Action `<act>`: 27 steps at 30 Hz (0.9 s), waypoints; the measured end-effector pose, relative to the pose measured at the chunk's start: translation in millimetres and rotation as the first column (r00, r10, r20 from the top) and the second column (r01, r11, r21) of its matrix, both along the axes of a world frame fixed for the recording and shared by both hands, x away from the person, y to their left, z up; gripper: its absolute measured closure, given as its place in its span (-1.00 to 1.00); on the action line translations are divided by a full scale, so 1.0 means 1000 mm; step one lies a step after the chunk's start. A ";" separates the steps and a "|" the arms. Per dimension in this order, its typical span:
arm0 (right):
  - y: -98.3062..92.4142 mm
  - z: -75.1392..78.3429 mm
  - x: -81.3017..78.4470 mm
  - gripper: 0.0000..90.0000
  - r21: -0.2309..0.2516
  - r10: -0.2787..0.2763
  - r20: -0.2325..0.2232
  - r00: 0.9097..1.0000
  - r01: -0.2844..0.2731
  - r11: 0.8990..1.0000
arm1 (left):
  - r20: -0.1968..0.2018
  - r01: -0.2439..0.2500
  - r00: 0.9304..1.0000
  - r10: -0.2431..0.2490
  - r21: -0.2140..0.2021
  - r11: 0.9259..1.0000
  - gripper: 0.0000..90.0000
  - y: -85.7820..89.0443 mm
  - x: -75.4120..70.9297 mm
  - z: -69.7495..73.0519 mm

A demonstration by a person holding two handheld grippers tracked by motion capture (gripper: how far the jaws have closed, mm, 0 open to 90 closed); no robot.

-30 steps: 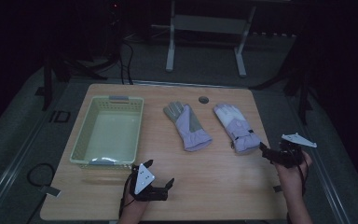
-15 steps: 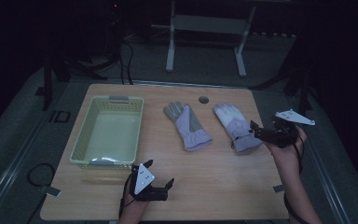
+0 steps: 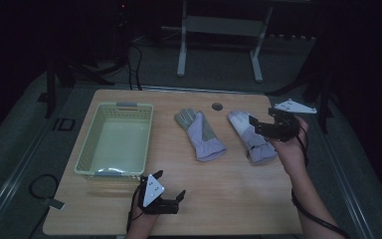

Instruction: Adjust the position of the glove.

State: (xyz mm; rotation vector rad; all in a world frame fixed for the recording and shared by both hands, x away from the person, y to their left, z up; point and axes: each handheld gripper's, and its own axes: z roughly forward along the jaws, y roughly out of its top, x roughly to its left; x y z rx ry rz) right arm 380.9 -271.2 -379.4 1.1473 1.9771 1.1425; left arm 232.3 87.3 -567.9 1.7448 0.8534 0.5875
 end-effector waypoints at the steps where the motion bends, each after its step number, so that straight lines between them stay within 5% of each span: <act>1: 0.000 0.000 0.000 -0.53 0.000 0.000 0.000 1.000 0.000 1.000 | 0.000 0.000 1.000 0.000 0.000 1.000 -0.98 0.000 0.000 0.000; 16: 0.060 -0.012 0.024 -0.23 -0.049 0.152 -0.049 0.987 -0.155 0.987 | -0.002 0.005 1.000 -0.005 0.002 1.000 -0.98 0.000 0.000 0.000; 27: 0.103 -0.052 0.050 0.17 -0.120 0.235 -0.148 0.961 -0.254 0.960 | -0.002 0.011 1.000 -0.011 0.004 1.000 -0.99 0.000 0.000 0.000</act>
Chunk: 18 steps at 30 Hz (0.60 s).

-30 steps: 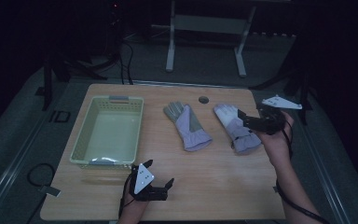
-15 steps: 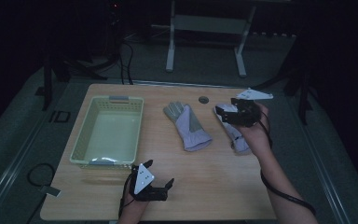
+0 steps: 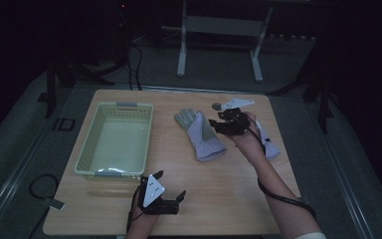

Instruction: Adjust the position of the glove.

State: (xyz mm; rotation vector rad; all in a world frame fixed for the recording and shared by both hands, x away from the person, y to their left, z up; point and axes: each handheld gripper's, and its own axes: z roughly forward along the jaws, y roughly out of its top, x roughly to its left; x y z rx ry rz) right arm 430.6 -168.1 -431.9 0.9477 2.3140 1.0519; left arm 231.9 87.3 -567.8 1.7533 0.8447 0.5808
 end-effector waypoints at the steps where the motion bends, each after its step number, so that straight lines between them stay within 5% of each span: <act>1: 0.002 -0.005 0.003 0.19 -0.010 0.006 -0.007 1.000 -0.006 1.000 | 0.000 0.000 1.000 0.000 0.000 1.000 -0.99 0.000 0.000 0.000; 11: 0.006 -0.048 0.023 0.32 -0.058 0.038 -0.102 0.994 -0.044 0.997 | 0.002 0.002 1.000 -0.002 0.001 1.000 -0.99 0.000 0.000 0.000; 18: 0.009 -0.069 0.034 0.18 -0.087 0.019 -0.147 0.989 -0.032 0.996 | 0.002 0.001 1.000 -0.001 0.001 1.000 -0.98 0.000 0.000 0.000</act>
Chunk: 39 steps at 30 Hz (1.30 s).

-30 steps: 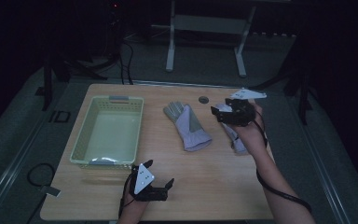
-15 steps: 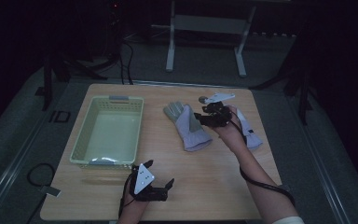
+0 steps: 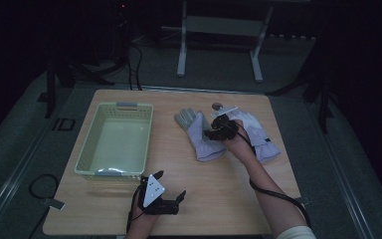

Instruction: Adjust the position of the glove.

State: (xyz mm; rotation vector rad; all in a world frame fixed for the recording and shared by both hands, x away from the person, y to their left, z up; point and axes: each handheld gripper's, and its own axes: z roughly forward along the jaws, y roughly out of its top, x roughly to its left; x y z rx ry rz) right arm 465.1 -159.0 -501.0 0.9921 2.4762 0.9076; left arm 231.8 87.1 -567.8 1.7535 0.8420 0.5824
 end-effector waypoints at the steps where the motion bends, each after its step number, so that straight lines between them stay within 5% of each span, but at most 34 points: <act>1: 0.000 -0.003 0.001 0.18 -0.005 0.001 -0.004 1.000 -0.001 1.000 | 0.000 0.000 1.000 0.000 0.000 1.000 -0.99 0.000 0.000 0.000; 11: 0.002 -0.029 0.013 0.27 -0.033 0.006 -0.029 1.000 -0.007 0.999 | -0.003 0.000 1.000 0.000 -0.002 1.000 -0.98 0.000 0.000 0.000; 21: 0.010 -0.037 0.011 0.73 -0.075 -0.009 -0.040 0.999 0.006 0.997 | -0.003 0.001 1.000 -0.001 0.000 1.000 -0.98 0.000 0.000 0.000; 24: 0.013 -0.037 0.003 0.91 -0.033 -0.100 -0.022 0.995 0.099 0.995 | -0.003 0.000 1.000 0.000 0.000 1.000 -0.98 0.000 0.000 0.000; 33: 0.012 -0.002 -0.019 0.94 0.077 -0.187 0.000 0.982 0.186 0.980 | -0.006 -0.002 1.000 0.002 -0.001 1.000 -0.98 0.000 0.001 0.000; 35: 0.007 0.013 -0.030 0.94 0.145 -0.223 -0.001 0.975 0.221 0.965 | -0.005 -0.001 1.000 0.001 0.001 1.000 -0.98 0.000 0.001 0.000; 39: 0.001 0.029 -0.047 0.95 0.196 -0.253 0.011 0.967 0.247 0.949 | -0.007 -0.002 1.000 0.002 0.000 1.000 -0.98 0.000 0.001 0.000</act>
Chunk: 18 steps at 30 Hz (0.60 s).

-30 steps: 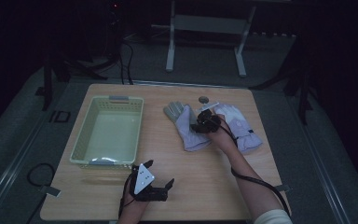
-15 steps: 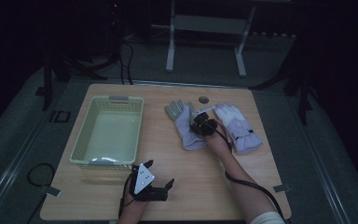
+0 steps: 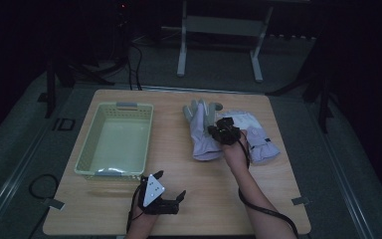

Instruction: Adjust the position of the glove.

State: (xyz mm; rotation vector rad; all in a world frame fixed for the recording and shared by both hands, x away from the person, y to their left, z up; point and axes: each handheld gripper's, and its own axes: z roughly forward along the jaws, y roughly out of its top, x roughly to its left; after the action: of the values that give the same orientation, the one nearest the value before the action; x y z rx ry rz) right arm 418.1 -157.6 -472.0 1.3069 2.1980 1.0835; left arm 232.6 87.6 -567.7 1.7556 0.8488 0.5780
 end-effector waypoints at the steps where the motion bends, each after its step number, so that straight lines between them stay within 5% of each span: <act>1: -0.002 0.003 -0.004 0.95 0.013 -0.009 0.000 1.000 0.009 1.000 | 0.001 0.000 1.000 0.000 -0.001 1.000 -0.99 0.000 0.000 0.000; 5: -0.011 0.009 -0.021 0.95 0.096 -0.048 -0.009 0.999 0.049 0.994 | -0.001 0.001 1.000 -0.001 0.001 1.000 -0.99 0.000 0.000 0.000; 18: -0.024 -0.015 -0.067 0.94 0.143 -0.078 -0.021 0.997 0.081 0.986 | 0.000 0.002 1.000 -0.002 0.005 1.000 -0.99 -0.001 0.000 0.000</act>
State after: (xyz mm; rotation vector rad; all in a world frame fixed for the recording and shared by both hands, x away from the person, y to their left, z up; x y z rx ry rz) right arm 350.7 -181.3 -486.7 1.4549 2.0926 1.2242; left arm 232.6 86.7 -567.8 1.7604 0.8468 0.5792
